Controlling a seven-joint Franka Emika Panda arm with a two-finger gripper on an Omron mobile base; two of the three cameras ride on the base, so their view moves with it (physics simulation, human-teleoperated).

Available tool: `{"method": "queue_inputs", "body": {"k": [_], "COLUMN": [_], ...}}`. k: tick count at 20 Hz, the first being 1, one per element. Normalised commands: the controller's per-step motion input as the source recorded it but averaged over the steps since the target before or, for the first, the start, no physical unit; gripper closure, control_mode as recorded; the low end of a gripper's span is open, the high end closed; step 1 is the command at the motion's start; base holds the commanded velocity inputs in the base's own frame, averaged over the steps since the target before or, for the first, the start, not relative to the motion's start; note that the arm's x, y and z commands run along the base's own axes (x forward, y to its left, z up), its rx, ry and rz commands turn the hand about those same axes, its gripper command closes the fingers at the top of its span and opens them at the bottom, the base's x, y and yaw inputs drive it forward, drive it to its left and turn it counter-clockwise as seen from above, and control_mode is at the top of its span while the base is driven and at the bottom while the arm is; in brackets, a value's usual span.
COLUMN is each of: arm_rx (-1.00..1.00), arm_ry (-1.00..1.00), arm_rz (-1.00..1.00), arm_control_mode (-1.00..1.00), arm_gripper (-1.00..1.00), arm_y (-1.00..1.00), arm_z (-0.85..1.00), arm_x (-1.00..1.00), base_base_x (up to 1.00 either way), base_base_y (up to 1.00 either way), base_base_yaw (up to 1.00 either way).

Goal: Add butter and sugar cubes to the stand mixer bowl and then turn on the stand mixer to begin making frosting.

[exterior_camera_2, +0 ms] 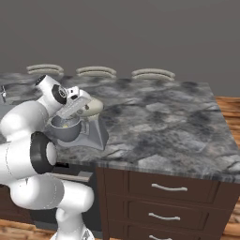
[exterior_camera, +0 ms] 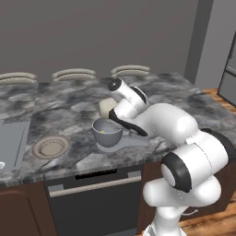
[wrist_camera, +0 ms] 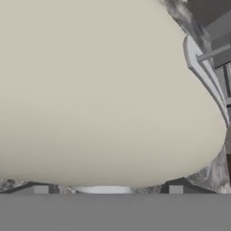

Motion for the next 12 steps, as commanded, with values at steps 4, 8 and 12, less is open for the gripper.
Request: {"method": "queue_inputs", "body": {"k": [4, 8, 12], "arm_rx": [0.06, 0.04, 0.07], "arm_ry": [0.12, 0.12, 0.04], "arm_rz": [0.0, 0.0, 0.0], "arm_control_mode": [-1.0, -1.0, -1.0], "arm_gripper": [1.0, 1.0, 1.0], "arm_y": [0.07, 0.03, 0.0], "arm_z": [-0.05, -0.21, -0.21], "arm_x": [0.42, 0.37, 0.21], "base_base_x": [0.0, 0.0, 0.0], "base_base_y": [0.0, 0.0, 0.0], "base_base_yaw": [0.0, 0.0, 0.0]}}
